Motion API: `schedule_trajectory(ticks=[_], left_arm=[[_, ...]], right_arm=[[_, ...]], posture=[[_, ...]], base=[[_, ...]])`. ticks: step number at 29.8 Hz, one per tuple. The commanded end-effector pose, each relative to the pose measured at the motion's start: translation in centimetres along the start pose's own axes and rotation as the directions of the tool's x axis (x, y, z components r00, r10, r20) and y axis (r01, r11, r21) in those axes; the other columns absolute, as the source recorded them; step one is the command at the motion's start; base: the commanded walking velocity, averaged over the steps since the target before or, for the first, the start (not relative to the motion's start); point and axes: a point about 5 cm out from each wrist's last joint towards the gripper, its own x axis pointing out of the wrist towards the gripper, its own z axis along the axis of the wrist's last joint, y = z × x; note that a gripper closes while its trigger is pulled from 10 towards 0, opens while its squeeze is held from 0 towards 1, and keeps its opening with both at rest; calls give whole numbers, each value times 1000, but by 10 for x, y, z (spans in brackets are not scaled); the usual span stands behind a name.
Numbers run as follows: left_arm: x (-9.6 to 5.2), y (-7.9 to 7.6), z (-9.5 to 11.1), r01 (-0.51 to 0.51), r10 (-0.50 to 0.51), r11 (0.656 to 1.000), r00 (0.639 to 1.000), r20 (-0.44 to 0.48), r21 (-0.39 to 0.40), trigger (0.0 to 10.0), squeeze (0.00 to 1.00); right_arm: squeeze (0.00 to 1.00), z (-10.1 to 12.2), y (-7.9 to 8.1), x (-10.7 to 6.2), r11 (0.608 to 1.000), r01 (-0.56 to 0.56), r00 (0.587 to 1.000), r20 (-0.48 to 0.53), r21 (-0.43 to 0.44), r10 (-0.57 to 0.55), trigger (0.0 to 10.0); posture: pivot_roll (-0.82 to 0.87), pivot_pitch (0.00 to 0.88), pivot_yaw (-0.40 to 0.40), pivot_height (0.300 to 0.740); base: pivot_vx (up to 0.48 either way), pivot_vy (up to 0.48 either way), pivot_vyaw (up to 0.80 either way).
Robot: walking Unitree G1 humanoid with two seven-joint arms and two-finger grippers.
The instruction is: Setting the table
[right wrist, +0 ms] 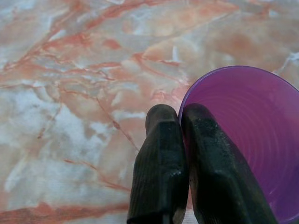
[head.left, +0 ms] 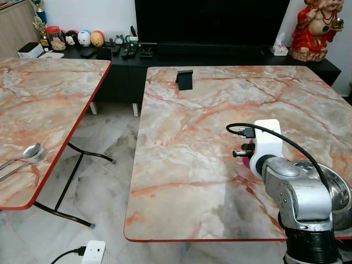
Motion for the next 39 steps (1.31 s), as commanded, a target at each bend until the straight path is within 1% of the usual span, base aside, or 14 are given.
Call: schedule_trajectory(ticks=[1,9,14,22,29,39], left_arm=[[-1,1,-4,-5,5,1000,1000,-12,13,10000,0],[-1,1,-4,-4,4,1000,1000,-13,13,10000,0],[-1,1,-5,-2,2,1000,1000,-14,14,10000,0],[-1,0,-6,1,0,1000,1000,-17,15,10000,0],[-1,0,-6,2,-2,1000,1000,-19,16,10000,0],[-1,0,-6,2,-2,1000,1000,-20,17,10000,0]], right_arm=[[0,2,-3,1,1000,13,1000,16,0,-13,10000],[0,0,-5,6,1000,20,1000,13,2,-20,10000],[0,-5,-4,7,1000,19,1000,1,3,-19,10000],[0,-5,-4,7,1000,20,1000,0,6,-20,10000],[0,-13,-1,9,1000,16,1000,-20,4,-16,10000],[0,-13,0,10,1000,11,1000,-19,9,-11,10000]], posture=[[-4,0,-30,740],[-4,0,-28,740],[0,0,-31,740],[-3,0,-28,740],[-1,0,-28,740],[0,0,-28,740]], base=[[0,0,0],[0,0,0],[0,0,0],[0,0,0],[0,0,0],[0,0,0]])
